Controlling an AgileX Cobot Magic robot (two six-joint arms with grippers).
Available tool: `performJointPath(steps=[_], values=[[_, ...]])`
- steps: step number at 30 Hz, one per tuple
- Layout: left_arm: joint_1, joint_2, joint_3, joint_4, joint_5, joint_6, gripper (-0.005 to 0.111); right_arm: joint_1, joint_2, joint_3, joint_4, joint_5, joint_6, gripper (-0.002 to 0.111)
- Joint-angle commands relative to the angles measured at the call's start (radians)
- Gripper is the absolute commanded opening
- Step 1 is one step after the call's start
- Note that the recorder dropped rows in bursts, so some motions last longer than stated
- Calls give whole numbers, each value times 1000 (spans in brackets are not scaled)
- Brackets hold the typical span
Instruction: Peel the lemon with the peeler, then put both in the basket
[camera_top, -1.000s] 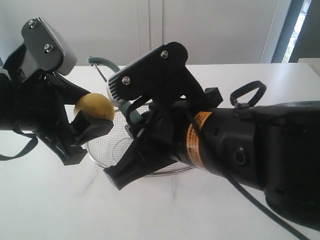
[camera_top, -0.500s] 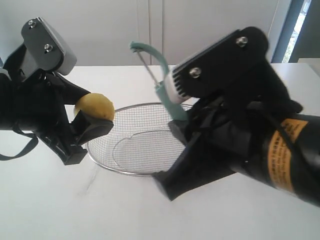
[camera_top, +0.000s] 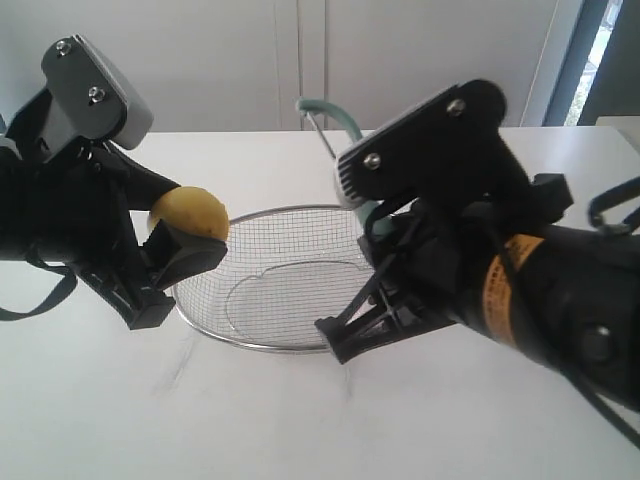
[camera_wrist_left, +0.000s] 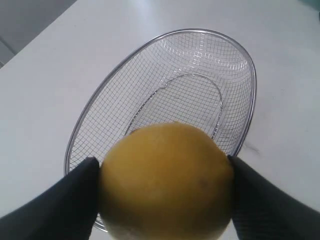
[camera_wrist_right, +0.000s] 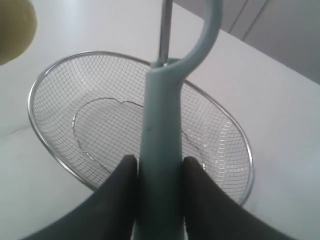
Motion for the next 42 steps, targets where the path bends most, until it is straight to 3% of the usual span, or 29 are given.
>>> performJointPath(steps=[1, 5, 19, 34, 42], values=[[2, -14, 1, -14, 3, -13, 0, -69, 93, -11, -28, -181, 27, 0], [2, -14, 1, -14, 3, -13, 0, -83, 174, -45, -28, -306, 43, 0], [2, -14, 1, 15, -2, -11, 0, -83, 202, -61, -22, -403, 93, 0], [2, -14, 1, 28, -10, -13, 0, -81, 138, -57, 6, -394, 93, 0], [2, -14, 1, 28, -10, -13, 0, -7, 60, -55, 13, -282, 93, 0]])
